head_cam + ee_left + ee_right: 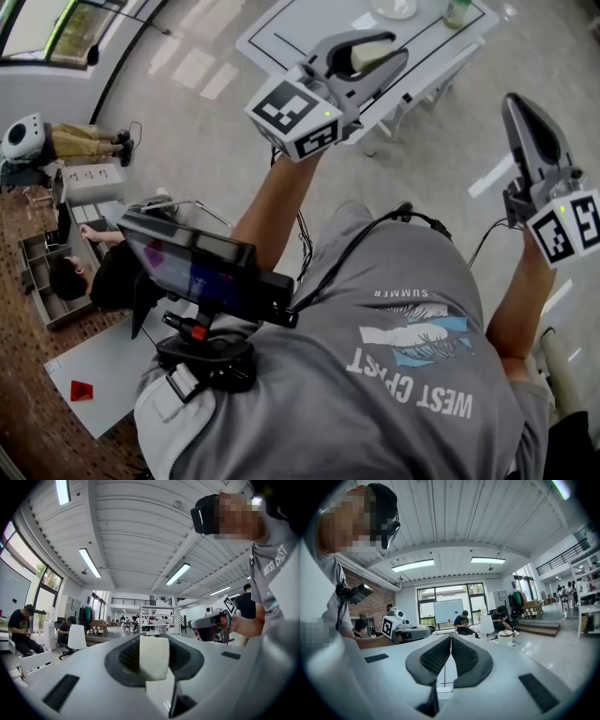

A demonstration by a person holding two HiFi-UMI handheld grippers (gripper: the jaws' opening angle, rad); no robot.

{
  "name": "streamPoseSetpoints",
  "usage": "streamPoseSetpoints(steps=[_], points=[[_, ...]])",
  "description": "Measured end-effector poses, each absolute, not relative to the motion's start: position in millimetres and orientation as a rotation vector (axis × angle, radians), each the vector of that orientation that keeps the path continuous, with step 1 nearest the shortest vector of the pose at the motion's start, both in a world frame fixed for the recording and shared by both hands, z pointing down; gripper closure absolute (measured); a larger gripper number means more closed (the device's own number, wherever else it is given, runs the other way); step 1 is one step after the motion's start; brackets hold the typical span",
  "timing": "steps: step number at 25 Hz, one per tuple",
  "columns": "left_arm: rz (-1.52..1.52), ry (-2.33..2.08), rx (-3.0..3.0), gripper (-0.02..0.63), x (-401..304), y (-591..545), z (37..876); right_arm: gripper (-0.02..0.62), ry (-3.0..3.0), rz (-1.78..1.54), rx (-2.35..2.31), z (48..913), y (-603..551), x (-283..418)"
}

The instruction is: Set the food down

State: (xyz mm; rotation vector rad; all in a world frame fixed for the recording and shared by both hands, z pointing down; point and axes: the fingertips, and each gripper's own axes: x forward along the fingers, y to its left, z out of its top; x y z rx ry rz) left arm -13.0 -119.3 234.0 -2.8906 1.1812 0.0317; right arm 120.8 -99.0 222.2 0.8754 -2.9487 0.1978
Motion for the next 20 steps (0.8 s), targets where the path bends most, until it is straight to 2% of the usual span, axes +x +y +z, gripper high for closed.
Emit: streamPoseSetpoints(steps=[9, 20], points=[[0.011, 1.162, -2.923, 0.505, -20.2, -161.7, 240.4, 0.588, -2.927, 0.253, 0.902, 232.0, -140.4, 112.1], [0.011, 1.032, -2.967, 0.505, -69.4, -246.5, 253.6, 0.588, -2.890, 0.301, 1.052, 252.1, -214.2, 66.6]])
